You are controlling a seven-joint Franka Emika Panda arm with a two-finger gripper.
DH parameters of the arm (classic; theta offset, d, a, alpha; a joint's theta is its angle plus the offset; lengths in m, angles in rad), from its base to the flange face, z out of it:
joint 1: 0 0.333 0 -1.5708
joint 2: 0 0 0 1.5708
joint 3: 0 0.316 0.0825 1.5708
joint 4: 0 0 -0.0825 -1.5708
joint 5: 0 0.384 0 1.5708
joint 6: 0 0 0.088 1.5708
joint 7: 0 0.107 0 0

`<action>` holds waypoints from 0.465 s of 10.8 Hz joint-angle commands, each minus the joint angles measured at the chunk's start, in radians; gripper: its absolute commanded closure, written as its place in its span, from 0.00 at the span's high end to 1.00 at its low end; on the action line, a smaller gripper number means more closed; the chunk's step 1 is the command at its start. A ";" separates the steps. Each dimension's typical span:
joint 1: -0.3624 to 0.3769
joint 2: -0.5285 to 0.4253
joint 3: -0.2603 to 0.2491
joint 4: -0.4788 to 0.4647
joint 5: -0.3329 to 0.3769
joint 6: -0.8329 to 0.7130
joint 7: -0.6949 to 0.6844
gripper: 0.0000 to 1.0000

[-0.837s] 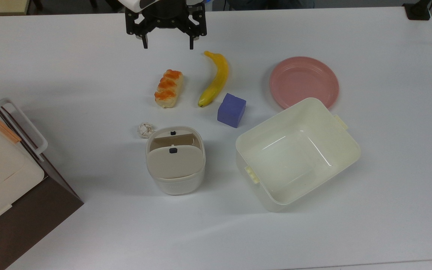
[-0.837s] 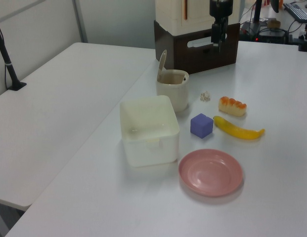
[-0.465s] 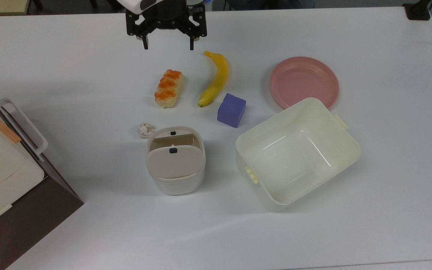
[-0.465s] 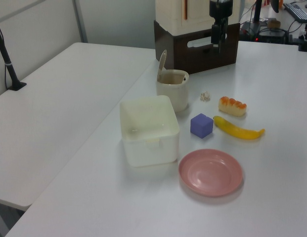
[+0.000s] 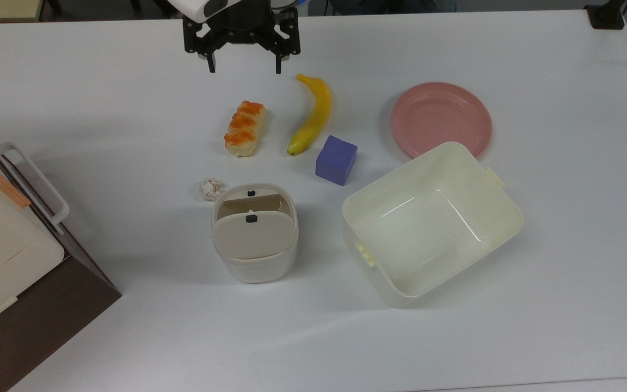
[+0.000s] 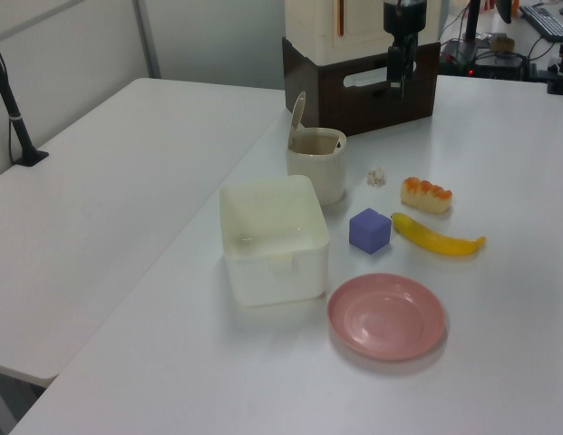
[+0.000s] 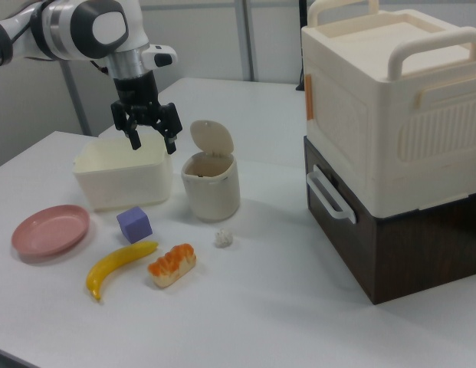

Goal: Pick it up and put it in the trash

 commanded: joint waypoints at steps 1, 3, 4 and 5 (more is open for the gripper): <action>-0.002 -0.023 -0.008 -0.017 0.017 -0.009 0.004 1.00; -0.004 -0.027 -0.011 -0.015 0.017 -0.006 0.004 1.00; -0.006 -0.027 -0.014 -0.015 0.015 -0.005 0.001 1.00; -0.004 -0.027 -0.014 -0.015 0.015 -0.005 0.001 1.00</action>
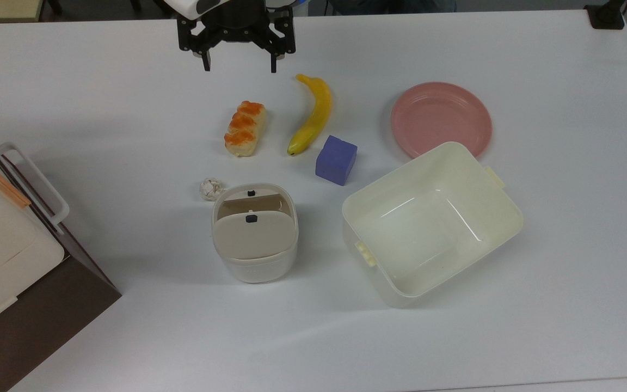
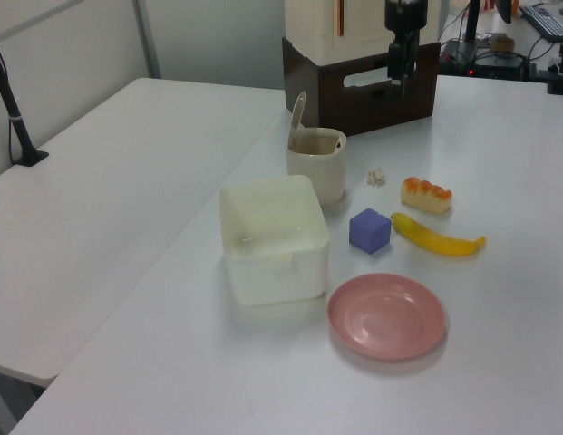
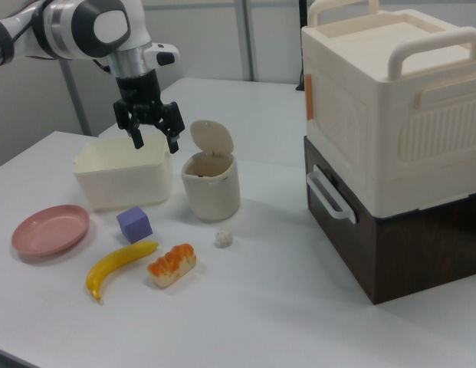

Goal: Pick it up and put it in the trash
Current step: 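Lower the open gripper toward the orange sushi piece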

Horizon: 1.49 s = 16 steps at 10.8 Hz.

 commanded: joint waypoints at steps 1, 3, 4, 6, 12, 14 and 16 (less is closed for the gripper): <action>0.001 -0.024 -0.007 -0.018 0.014 -0.004 -0.002 1.00; 0.002 -0.015 -0.005 -0.019 0.014 0.002 -0.002 1.00; 0.002 -0.013 -0.005 -0.022 0.014 0.005 -0.005 1.00; -0.004 -0.010 -0.005 -0.041 0.012 0.044 -0.008 1.00; -0.097 0.073 -0.005 -0.129 0.006 0.230 -0.072 1.00; -0.110 0.099 -0.005 -0.204 0.001 0.349 -0.088 1.00; -0.120 0.161 -0.007 -0.231 0.001 0.475 -0.120 1.00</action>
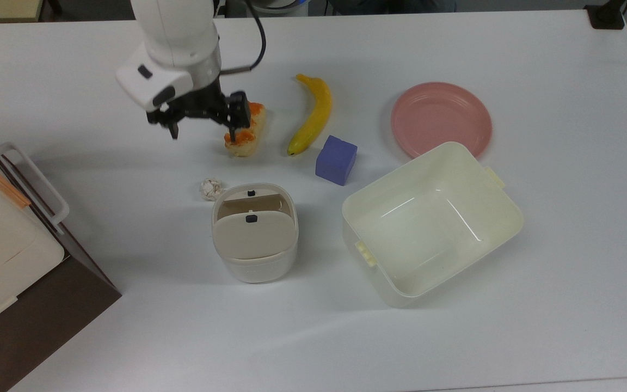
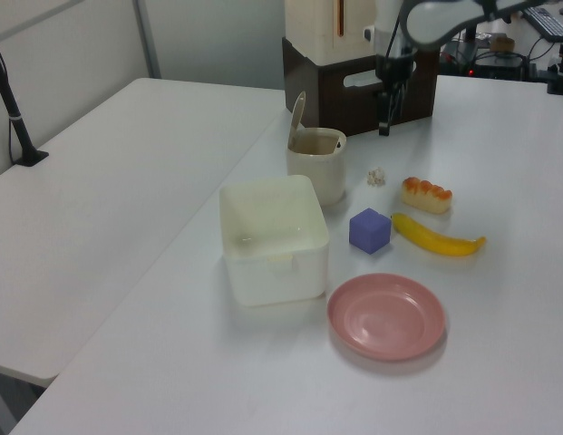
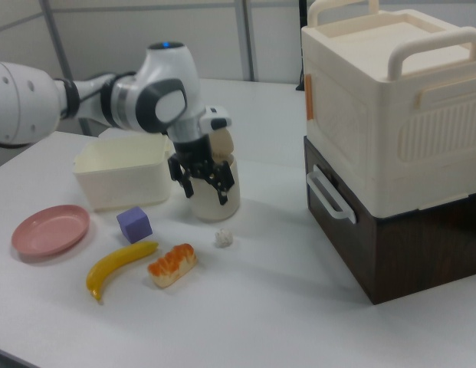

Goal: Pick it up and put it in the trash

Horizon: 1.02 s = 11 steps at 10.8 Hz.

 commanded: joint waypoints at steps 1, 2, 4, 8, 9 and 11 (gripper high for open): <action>-0.004 0.070 -0.002 -0.057 -0.008 0.185 -0.051 1.00; -0.007 0.099 -0.002 -0.055 -0.020 0.225 -0.053 0.97; 0.000 0.138 -0.002 -0.057 -0.038 0.239 -0.068 0.96; 0.019 0.173 -0.002 -0.055 -0.041 0.268 -0.088 0.65; 0.011 0.175 -0.001 -0.055 -0.041 0.268 -0.118 0.49; 0.005 0.169 -0.002 -0.057 -0.041 0.253 -0.172 0.37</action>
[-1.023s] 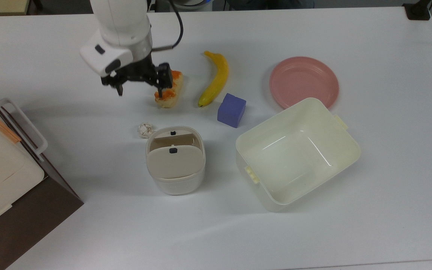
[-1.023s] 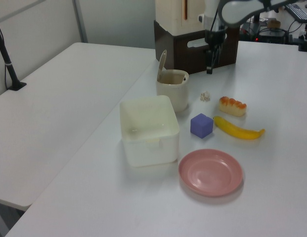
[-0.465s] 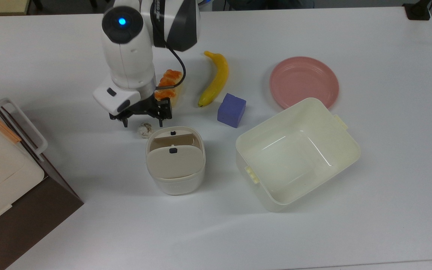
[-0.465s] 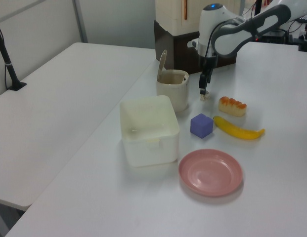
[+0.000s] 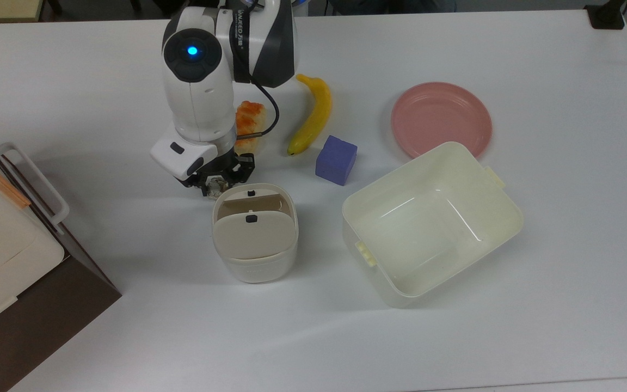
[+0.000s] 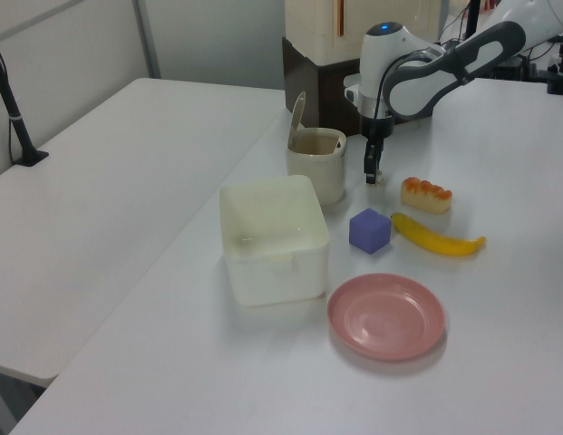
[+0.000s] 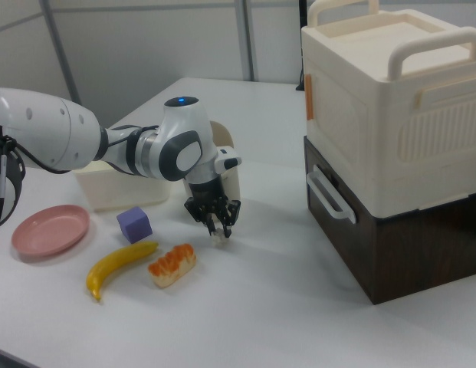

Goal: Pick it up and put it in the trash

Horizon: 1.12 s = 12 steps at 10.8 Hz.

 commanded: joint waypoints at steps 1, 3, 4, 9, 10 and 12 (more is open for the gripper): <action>-0.013 -0.029 -0.005 -0.015 -0.010 -0.025 -0.093 0.26; -0.018 -0.077 -0.005 -0.009 -0.010 -0.082 -0.128 0.15; -0.026 -0.127 -0.005 -0.006 0.001 -0.129 -0.151 0.15; -0.026 -0.207 0.002 0.192 0.207 -0.197 -0.130 0.19; -0.023 -0.203 0.007 0.197 0.204 -0.115 -0.071 0.20; 0.051 -0.155 0.004 0.192 0.161 0.066 0.052 0.33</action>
